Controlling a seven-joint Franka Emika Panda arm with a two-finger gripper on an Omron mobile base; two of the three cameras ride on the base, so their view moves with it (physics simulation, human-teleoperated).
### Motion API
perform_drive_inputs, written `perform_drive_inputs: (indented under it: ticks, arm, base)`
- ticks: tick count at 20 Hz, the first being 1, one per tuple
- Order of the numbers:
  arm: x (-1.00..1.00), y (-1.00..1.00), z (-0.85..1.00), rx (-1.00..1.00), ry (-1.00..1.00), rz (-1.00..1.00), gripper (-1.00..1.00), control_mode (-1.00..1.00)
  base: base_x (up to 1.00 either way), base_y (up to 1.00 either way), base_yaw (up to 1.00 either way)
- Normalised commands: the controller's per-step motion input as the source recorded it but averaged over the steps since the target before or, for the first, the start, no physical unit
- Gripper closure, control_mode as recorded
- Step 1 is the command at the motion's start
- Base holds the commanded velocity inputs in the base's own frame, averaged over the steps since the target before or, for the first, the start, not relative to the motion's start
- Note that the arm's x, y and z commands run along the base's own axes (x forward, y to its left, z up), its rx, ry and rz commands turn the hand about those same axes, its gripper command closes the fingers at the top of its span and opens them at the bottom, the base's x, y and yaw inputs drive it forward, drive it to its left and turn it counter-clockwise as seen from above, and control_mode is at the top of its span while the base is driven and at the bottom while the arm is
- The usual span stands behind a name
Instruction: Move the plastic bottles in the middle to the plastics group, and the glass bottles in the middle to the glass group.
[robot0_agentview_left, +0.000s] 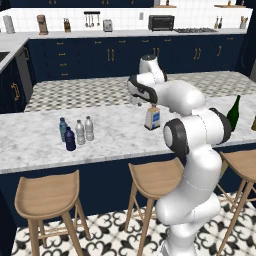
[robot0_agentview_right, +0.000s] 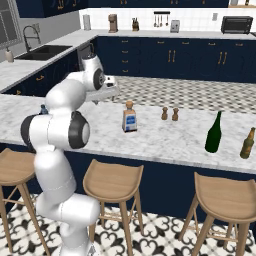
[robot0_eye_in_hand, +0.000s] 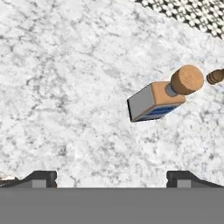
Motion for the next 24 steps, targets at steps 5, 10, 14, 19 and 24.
perform_drive_inputs:
  ticks: [5,10,14,19,24]
  arm:
    - [0.20,-0.84,-0.04,0.19,0.00,-0.29,-1.00,-1.00]
    - [0.00,-0.37,-0.26,0.03,-0.04,-0.04,-1.00,-1.00]
    - [0.21,-0.23,-0.13,0.05,-0.15,0.03,-1.00,-1.00]
    - [0.74,0.00,-0.12,0.08,-0.09,0.15,-1.00,-1.00]
    - [0.48,-0.03,-0.02,0.01,0.00,0.08,-1.00,-1.00]
  base:
    - [0.00,0.00,0.00]
    - [0.00,0.00,0.00]
    - [0.00,0.00,0.00]
    - [0.00,0.00,0.00]
    - [0.00,0.00,0.00]
